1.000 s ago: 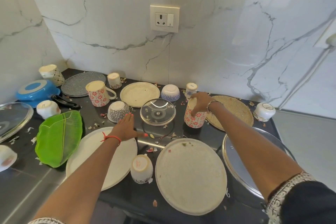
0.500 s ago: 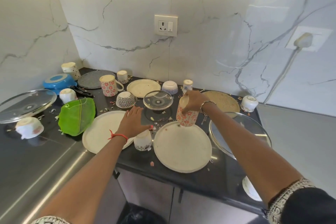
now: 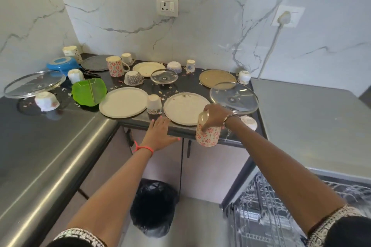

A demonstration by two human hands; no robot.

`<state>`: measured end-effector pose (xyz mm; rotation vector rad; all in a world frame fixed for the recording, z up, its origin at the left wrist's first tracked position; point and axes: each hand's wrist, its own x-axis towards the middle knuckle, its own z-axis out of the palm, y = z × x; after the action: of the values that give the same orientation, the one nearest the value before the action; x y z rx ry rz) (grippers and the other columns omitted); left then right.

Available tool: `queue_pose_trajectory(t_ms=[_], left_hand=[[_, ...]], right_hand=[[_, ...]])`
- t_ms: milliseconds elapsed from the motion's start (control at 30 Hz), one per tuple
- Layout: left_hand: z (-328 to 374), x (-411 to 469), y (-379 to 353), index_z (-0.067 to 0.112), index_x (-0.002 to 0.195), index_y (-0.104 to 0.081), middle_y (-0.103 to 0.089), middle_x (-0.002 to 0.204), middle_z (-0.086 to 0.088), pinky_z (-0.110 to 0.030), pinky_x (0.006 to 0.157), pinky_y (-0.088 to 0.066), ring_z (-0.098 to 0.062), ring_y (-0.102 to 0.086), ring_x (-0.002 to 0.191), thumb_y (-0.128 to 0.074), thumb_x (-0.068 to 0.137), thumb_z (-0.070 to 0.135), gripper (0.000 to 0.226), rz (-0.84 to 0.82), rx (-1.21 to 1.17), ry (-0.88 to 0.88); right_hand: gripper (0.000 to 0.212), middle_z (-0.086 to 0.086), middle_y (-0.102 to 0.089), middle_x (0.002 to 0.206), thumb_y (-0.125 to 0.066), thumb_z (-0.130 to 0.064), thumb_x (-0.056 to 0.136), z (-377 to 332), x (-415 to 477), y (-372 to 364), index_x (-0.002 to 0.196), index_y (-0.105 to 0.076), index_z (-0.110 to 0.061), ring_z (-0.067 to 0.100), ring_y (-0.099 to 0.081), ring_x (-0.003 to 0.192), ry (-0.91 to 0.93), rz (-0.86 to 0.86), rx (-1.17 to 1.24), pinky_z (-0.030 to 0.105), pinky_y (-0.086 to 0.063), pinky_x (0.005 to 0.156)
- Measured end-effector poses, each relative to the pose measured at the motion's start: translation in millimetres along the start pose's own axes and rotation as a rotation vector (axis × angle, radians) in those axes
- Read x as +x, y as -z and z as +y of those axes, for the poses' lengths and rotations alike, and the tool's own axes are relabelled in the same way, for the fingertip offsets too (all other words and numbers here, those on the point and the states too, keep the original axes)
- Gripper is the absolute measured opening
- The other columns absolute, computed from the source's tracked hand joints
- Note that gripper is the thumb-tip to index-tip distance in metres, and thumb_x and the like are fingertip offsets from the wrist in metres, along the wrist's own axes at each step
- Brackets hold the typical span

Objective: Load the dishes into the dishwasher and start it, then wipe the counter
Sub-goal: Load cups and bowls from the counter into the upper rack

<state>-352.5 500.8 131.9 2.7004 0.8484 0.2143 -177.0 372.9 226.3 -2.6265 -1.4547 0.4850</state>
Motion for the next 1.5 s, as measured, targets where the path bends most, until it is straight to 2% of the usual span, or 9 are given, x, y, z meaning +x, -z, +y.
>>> queue_pose_trajectory(t_ms=[200, 433, 633, 900, 1033, 1200, 1333, 1400, 1500], left_hand=[[40.7, -58.7, -33.0, 0.008, 0.149, -0.012, -0.011, 0.157, -0.007, -0.037, 0.116, 0.004, -0.021, 0.0, 0.145, -0.054, 0.086, 0.054, 0.088, -0.127, -0.02, -0.011], [99.8, -116.0, -79.6, 0.008, 0.149, -0.011, -0.009, 0.157, -0.007, -0.036, 0.116, 0.004, -0.021, 0.001, 0.146, -0.056, 0.085, 0.053, 0.09, -0.168, -0.045, -0.059], [171.3, -178.5, -130.4, 0.009, 0.149, -0.008, -0.002, 0.158, -0.007, -0.036, 0.116, 0.004, -0.022, 0.004, 0.146, -0.056, 0.085, 0.053, 0.091, -0.187, -0.022, -0.06], [268.7, -259.9, -181.0, 0.007, 0.149, 0.001, 0.009, 0.158, -0.007, -0.038, 0.115, 0.009, -0.022, 0.013, 0.145, -0.053, 0.082, 0.063, 0.103, -0.244, 0.016, -0.077], [299.8, -288.5, -200.9, 0.009, 0.149, 0.002, 0.009, 0.158, -0.007, -0.037, 0.113, 0.012, -0.022, 0.014, 0.144, -0.021, 0.06, 0.085, 0.119, -0.311, 0.05, -0.124], [326.0, -308.4, -228.1, 0.008, 0.149, 0.006, 0.019, 0.154, -0.004, -0.039, 0.114, 0.012, -0.018, 0.021, 0.141, -0.008, 0.046, 0.095, 0.135, -0.393, 0.083, -0.188], [337.3, -313.5, -252.1, 0.009, 0.147, 0.014, 0.029, 0.145, 0.001, -0.036, 0.11, 0.018, -0.014, 0.03, 0.134, 0.012, 0.038, 0.098, 0.141, -0.446, 0.097, -0.212], [339.9, -314.2, -265.0, 0.009, 0.145, 0.018, 0.027, 0.149, -0.002, -0.035, 0.109, 0.02, -0.015, 0.031, 0.133, 0.006, 0.046, 0.097, 0.133, -0.474, 0.128, -0.235], [340.3, -312.2, -280.9, 0.008, 0.146, 0.017, 0.021, 0.155, -0.006, -0.035, 0.11, 0.018, -0.016, 0.027, 0.138, -0.039, 0.075, 0.079, 0.114, -0.525, 0.164, -0.245]], right_hand=[[0.076, 0.007, -0.054, 0.124, -0.081, -0.038, 0.063, 24.1, -69.4, -42.6, 0.127, -0.047, -0.014, 0.026, -0.055, 0.11, -0.036, -0.044, 0.034, 0.039, -0.051, 0.088], [0.079, 0.006, -0.052, 0.127, -0.08, -0.037, 0.064, 70.6, -146.2, -103.4, 0.131, -0.042, -0.018, 0.026, -0.051, 0.114, -0.075, -0.048, 0.05, 0.038, -0.047, 0.093], [0.082, 0.008, -0.049, 0.128, -0.076, -0.04, 0.068, 127.0, -228.6, -147.0, 0.139, -0.036, -0.033, 0.028, -0.051, 0.115, -0.054, -0.075, -0.007, 0.039, -0.047, 0.095], [0.082, 0.01, -0.045, 0.134, -0.077, -0.038, 0.068, 198.8, -338.4, -171.8, 0.139, -0.037, -0.033, 0.031, -0.046, 0.121, -0.045, -0.112, -0.026, 0.043, -0.044, 0.099], [0.08, 0.009, -0.046, 0.133, -0.078, -0.036, 0.069, 226.7, -380.2, -178.1, 0.138, -0.038, -0.032, 0.03, -0.046, 0.121, -0.06, -0.112, 0.003, 0.043, -0.045, 0.097], [0.081, 0.011, -0.046, 0.131, -0.078, -0.035, 0.07, 260.4, -410.2, -194.8, 0.14, -0.036, -0.033, 0.03, -0.049, 0.117, -0.114, -0.121, 0.041, 0.041, -0.048, 0.093], [0.099, 0.013, -0.049, 0.129, -0.078, -0.035, 0.07, 283.4, -416.7, -214.6, 0.147, -0.017, -0.028, 0.032, -0.05, 0.115, -0.158, -0.134, 0.053, 0.041, -0.048, 0.093], [0.107, 0.014, -0.043, 0.137, -0.078, -0.033, 0.069, 291.9, -414.9, -227.7, 0.149, -0.007, -0.023, 0.034, -0.047, 0.121, -0.191, -0.133, 0.084, 0.045, -0.047, 0.094], [0.108, 0.014, -0.04, 0.141, -0.078, -0.034, 0.07, 301.5, -408.4, -248.8, 0.148, -0.006, -0.016, 0.036, -0.043, 0.124, -0.229, -0.119, 0.101, 0.045, -0.047, 0.093]])
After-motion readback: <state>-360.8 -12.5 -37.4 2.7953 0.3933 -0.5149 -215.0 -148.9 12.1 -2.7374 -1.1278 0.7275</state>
